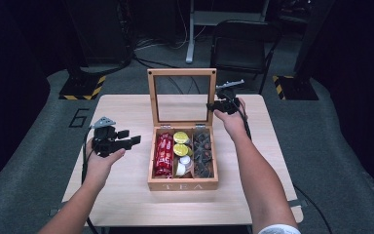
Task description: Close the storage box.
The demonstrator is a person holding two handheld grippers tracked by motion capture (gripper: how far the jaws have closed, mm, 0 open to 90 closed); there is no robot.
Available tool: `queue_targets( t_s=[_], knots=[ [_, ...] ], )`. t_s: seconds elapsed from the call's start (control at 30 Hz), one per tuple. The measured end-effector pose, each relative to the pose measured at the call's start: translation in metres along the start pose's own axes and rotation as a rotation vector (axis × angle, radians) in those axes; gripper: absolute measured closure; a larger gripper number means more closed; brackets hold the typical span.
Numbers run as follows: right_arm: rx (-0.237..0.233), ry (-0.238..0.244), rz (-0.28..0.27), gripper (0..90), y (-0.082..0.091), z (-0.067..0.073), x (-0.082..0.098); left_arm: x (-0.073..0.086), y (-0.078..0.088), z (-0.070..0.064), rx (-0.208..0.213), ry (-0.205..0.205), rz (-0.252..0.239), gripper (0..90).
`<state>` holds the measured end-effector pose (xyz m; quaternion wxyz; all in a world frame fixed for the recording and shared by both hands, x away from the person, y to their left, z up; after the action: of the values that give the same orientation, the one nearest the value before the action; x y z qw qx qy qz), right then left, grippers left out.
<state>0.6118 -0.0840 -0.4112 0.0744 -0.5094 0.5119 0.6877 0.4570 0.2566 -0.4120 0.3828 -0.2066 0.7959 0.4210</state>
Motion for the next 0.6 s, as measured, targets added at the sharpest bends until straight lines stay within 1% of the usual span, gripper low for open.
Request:
queue_targets(
  t_s=[0.07, 0.13, 0.17, 0.2, 0.23, 0.3, 0.33, 0.37, 0.4, 0.43, 0.5, 0.53, 0.6],
  knots=[
    [0.007, 0.016, -0.006, 64.8, 0.002, 0.001, 0.001, -0.002, -0.002, -0.001, -0.002, 0.002, 0.003, 38.1],
    [0.007, 0.017, -0.008, 64.9, 0.005, 0.003, 0.002, -0.005, -0.004, -0.003, 0.003, 0.007, -0.002, 38.1],
    [0.009, 0.028, -0.010, 64.9, 0.006, 0.004, 0.002, -0.007, -0.007, -0.003, 0.004, 0.005, -0.002, 38.1],
    [0.013, 0.033, -0.011, 64.8, 0.007, 0.005, 0.003, -0.008, -0.008, -0.004, 0.000, 0.007, 0.002, 38.1],
    [0.015, 0.026, -0.015, 64.8, 0.008, 0.007, 0.003, -0.010, -0.011, -0.004, -0.004, 0.008, -0.001, 38.1],
    [0.020, 0.037, -0.022, 64.8, 0.009, 0.007, 0.004, -0.014, -0.014, -0.006, -0.005, 0.004, 0.002, 38.1],
    [0.022, 0.028, -0.021, 64.8, 0.010, 0.009, 0.004, -0.018, -0.017, -0.008, -0.003, -0.001, -0.004, 38.1],
    [0.023, 0.035, -0.031, 64.9, 0.010, 0.009, 0.005, -0.021, -0.020, -0.010, 0.000, -0.004, -0.008, 38.1],
    [0.020, 0.027, -0.036, 64.9, 0.010, 0.009, 0.006, -0.024, -0.022, -0.011, 0.003, -0.006, -0.010, 38.2],
    [0.019, 0.024, -0.039, 64.9, 0.011, 0.009, 0.006, -0.028, -0.025, -0.013, 0.005, -0.014, -0.005, 38.1],
    [0.024, 0.040, -0.030, 64.8, 0.012, 0.010, 0.007, -0.036, -0.030, -0.014, 0.001, -0.027, -0.007, 38.3],
    [0.025, 0.038, -0.033, 64.8, 0.012, 0.010, 0.006, -0.043, -0.034, -0.016, -0.001, -0.031, -0.016, 38.7],
    [0.035, 0.035, -0.034, 64.9, 0.013, 0.012, 0.007, -0.051, -0.036, -0.018, 0.004, -0.044, -0.025, 38.9]
  ],
)
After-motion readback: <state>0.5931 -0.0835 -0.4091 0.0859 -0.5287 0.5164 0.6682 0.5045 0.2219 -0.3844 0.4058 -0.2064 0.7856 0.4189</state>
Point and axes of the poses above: each handheld gripper's, and its own axes: y roughly backward along the jaws, x roughly out of its underside, z roughly to its left, the point moved 5 cm from there along -y, roughly forward along the jaws, and after that the axes turned 9 degrees about y, right-handed, at the moved point
